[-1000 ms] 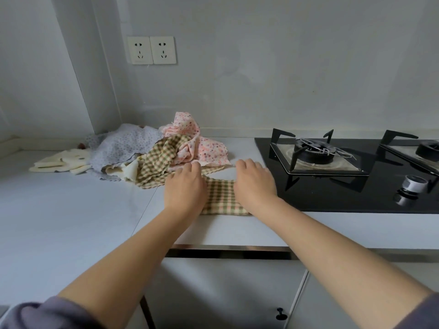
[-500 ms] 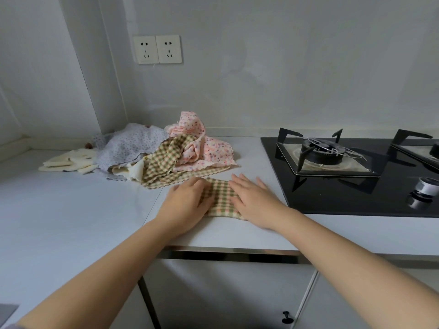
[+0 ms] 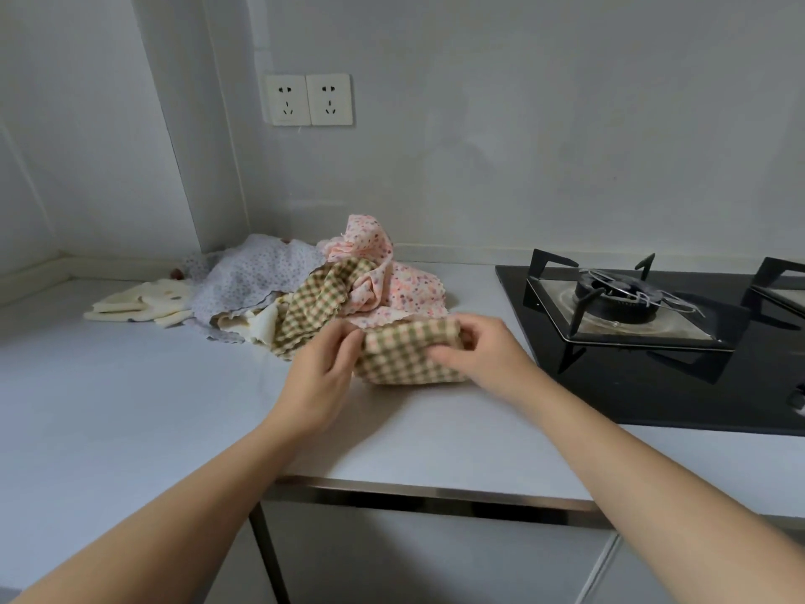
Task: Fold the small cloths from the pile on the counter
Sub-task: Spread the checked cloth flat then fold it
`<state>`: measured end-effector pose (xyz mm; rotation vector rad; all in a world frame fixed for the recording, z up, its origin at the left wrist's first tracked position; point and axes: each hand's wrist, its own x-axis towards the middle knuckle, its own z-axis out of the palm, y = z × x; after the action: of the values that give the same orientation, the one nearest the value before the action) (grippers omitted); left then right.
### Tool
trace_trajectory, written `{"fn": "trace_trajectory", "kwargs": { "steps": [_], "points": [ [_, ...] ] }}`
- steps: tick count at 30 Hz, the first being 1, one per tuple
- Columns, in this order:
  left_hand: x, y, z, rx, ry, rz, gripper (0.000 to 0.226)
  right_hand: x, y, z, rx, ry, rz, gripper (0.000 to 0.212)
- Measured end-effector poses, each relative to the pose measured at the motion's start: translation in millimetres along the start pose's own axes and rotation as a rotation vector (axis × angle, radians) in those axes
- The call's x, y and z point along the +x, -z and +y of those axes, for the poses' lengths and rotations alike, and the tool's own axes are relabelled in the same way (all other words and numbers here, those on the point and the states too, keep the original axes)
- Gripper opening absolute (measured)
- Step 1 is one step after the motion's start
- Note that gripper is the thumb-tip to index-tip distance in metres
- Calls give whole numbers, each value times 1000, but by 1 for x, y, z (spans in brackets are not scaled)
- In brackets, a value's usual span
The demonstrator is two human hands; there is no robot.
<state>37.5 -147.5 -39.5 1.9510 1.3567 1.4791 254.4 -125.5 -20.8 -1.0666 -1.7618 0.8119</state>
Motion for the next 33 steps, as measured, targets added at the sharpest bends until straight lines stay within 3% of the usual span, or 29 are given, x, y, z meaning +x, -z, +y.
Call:
{"fn": "trace_trajectory", "kwargs": {
  "steps": [3,6,9,13,16,18,22,26,33],
  "points": [
    [0,9,2,-129,95,2,32,16,-3,-9,351,-32,78,22],
    [-2,11,6,-91,57,-176,22,24,-13,-11,282,40,66,28],
    [4,9,4,-8,20,-70,4,23,-18,-4,368,17,-3,30],
    [8,17,1,-304,194,21,4,19,-9,5,421,-130,-204,30],
    [4,20,1,-363,223,-80,32,19,-8,9,559,-117,-147,33],
    [3,21,7,-275,143,-106,27,20,-8,9,621,-82,-79,37],
    [7,34,24,-53,-119,-86,55,20,-5,7,591,6,-20,38],
    [11,43,33,199,-312,-118,37,18,-5,4,549,47,-41,37],
    [13,49,36,338,-337,-191,28,16,-4,0,533,69,-60,36]
  ]
}}
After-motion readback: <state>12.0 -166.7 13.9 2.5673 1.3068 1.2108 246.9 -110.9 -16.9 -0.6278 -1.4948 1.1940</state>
